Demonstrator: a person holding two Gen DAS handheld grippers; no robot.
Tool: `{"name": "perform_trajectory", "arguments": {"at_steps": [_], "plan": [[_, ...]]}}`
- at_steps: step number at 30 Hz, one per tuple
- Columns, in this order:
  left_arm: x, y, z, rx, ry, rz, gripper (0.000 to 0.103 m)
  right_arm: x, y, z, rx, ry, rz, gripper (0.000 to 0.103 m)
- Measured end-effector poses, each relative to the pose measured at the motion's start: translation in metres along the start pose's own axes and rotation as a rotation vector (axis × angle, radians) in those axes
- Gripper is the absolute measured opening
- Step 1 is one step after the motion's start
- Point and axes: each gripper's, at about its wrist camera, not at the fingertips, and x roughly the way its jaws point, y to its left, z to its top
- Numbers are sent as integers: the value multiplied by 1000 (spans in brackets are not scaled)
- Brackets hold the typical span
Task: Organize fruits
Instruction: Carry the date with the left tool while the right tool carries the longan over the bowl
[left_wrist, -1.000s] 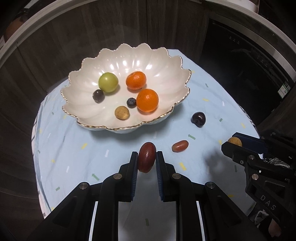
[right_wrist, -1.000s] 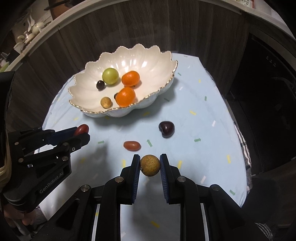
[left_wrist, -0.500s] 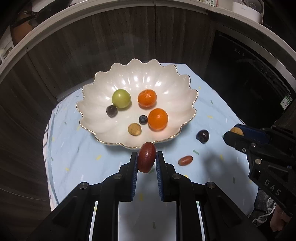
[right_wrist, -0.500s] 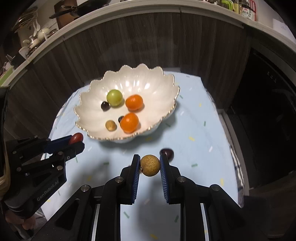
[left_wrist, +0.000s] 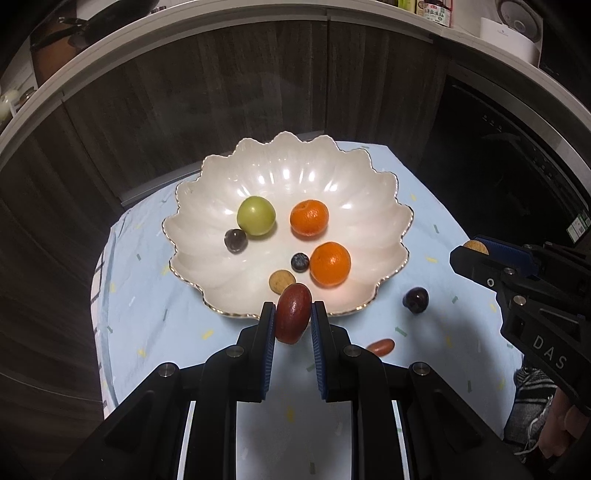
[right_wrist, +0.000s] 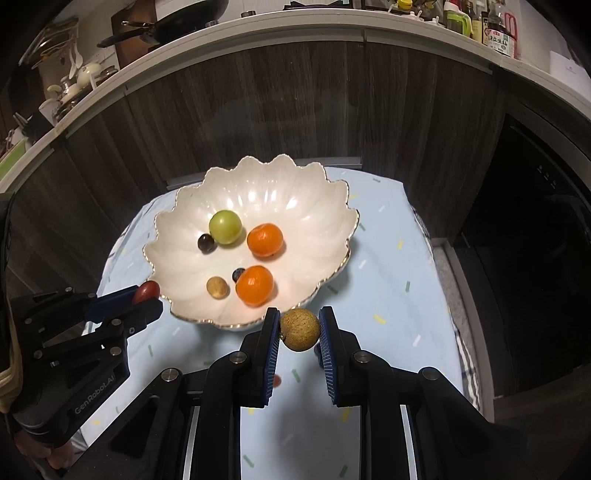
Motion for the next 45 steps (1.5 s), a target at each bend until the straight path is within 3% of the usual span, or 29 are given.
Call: {"name": "perform_trajectory", "arguments": {"at_steps": [27,45], "plan": [[41,24,35,-55,2,29,20,50,-7,44,8,-8,-3,23],[76,44,43,-126,16,49,20,87,-7,53,5,24,-11,23]]}}
